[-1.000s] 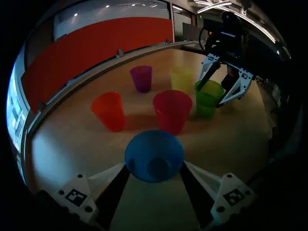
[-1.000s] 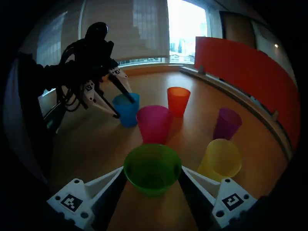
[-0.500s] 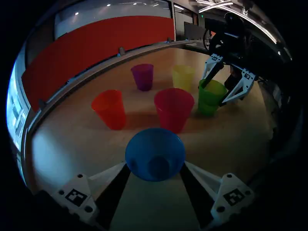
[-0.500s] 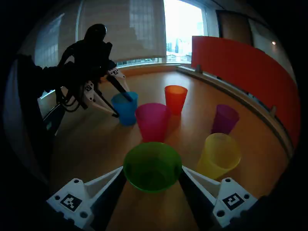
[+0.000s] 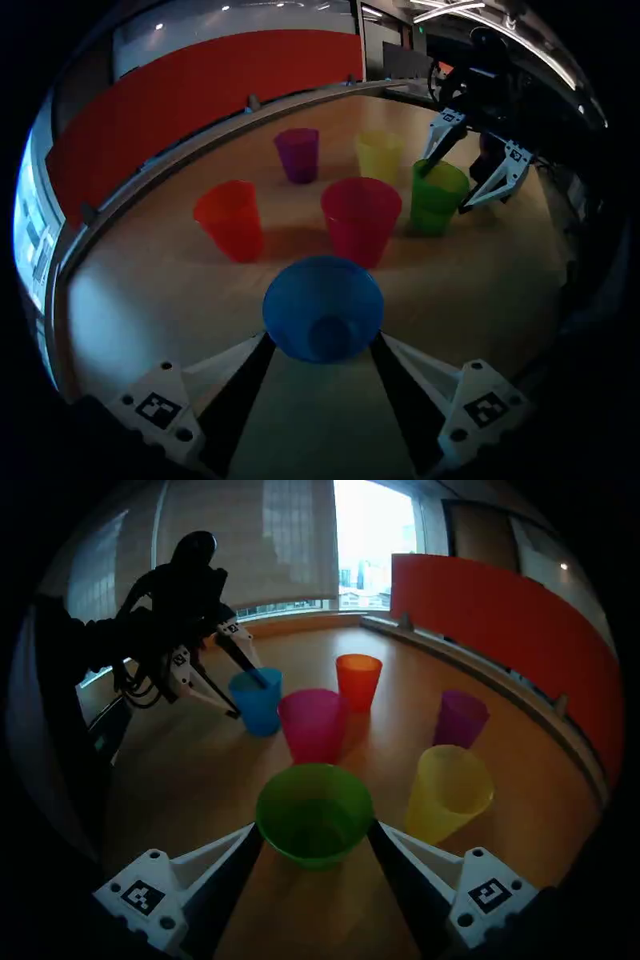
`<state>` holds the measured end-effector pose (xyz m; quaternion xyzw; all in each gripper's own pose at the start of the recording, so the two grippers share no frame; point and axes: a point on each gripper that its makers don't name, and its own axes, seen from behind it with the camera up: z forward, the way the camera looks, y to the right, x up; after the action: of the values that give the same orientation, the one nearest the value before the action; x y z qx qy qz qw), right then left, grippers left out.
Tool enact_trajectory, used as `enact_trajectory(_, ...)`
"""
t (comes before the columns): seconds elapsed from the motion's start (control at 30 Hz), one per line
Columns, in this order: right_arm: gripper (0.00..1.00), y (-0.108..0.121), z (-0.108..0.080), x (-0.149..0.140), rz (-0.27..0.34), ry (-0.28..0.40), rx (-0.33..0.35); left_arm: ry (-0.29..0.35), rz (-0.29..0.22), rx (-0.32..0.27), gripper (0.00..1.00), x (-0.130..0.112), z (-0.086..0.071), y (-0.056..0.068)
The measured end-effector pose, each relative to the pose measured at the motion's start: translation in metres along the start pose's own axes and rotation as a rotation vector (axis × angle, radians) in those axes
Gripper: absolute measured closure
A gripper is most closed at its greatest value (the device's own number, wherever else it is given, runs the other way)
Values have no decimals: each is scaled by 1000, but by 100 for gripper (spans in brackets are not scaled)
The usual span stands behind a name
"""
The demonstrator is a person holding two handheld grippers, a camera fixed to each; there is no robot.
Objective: Pour water
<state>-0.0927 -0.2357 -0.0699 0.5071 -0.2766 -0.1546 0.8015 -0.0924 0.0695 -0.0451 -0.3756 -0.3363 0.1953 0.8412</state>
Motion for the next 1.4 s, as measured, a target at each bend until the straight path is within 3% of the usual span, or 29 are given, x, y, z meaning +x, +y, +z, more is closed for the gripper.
enact_trajectory(0.6,1,-2,-35,-4,14,38,-78,2,-31,77,14,-14,-28,-2)
enact_trajectory(1.1,1,-9,-75,-15,19,57,-148,40,-77,152,14,-22,-54,-2)
enact_trajectory(1.4,1,-4,-87,-16,31,66,-206,70,-114,205,14,-22,-67,-6)
